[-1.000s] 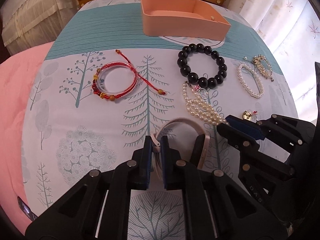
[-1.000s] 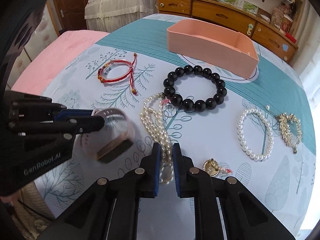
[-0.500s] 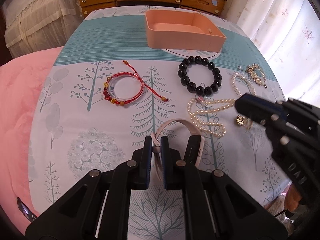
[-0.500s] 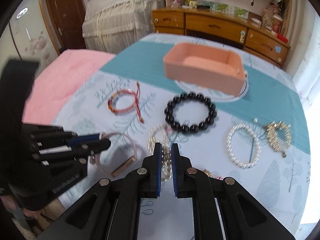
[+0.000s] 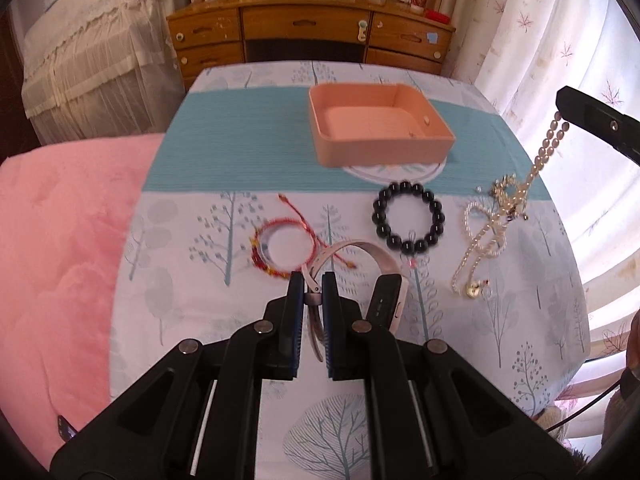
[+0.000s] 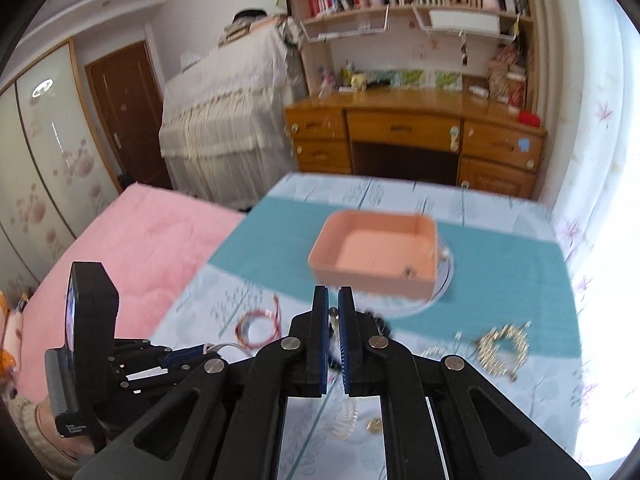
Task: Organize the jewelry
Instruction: 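Lift the watch and pearl necklace into the pink tray and open both tools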
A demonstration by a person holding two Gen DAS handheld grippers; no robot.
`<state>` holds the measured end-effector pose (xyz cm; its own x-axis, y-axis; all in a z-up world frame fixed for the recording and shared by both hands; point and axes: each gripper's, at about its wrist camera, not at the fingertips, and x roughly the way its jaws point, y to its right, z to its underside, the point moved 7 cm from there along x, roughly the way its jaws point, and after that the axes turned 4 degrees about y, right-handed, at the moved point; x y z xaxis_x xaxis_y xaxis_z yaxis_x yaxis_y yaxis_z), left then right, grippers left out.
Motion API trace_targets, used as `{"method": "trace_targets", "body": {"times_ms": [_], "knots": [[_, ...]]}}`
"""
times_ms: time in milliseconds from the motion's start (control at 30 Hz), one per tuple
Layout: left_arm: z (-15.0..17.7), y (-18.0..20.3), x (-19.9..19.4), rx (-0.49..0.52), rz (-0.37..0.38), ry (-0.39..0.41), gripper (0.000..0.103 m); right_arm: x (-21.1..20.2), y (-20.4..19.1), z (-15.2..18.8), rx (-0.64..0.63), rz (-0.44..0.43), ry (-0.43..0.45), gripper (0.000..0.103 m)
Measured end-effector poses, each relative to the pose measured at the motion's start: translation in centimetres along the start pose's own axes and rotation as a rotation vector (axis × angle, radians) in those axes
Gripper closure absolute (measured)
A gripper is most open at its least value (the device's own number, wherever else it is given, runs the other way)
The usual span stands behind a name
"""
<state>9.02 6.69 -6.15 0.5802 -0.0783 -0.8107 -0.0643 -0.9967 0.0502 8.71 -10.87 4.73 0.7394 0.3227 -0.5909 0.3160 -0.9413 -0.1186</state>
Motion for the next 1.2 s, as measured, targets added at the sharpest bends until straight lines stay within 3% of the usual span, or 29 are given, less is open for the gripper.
{"method": "trace_targets", "body": {"times_ms": [233, 433, 633, 767, 933, 1100, 1200], "knots": [[-5.6, 0.1, -1.0, 0.033, -0.004, 0.043, 0.097, -2.2, 1.3, -5.0, 0.002, 0.013, 0.074, 0.099], [-11.4, 0.6, 0.0, 0.072, -0.018, 0.065, 0.097, -3.7, 2.4, -11.3, -0.004, 0.045, 0.161, 0.099], [-16.2, 2.0, 3.0, 0.086, -0.001, 0.059, 0.097, -2.4, 3.8, -16.8, 0.019, 0.076, 0.193, 0.099], [-18.0, 3.1, 6.4, 0.101, -0.011, 0.038, 0.097, 0.8, 4.8, -19.2, 0.046, 0.089, 0.17, 0.099], [-18.1, 3.7, 11.5, 0.097, -0.005, -0.041, 0.096, 7.9, 6.5, -18.9, 0.09, 0.099, 0.081, 0.099], [-17.9, 3.5, 15.4, 0.044, 0.029, -0.1, 0.092, 14.8, 8.6, -15.8, 0.121, 0.153, -0.009, 0.099], [-17.7, 3.4, 16.2, 0.033, 0.055, -0.12, 0.08, 18.5, 9.6, -13.6, 0.135, 0.167, -0.066, 0.096]]}}
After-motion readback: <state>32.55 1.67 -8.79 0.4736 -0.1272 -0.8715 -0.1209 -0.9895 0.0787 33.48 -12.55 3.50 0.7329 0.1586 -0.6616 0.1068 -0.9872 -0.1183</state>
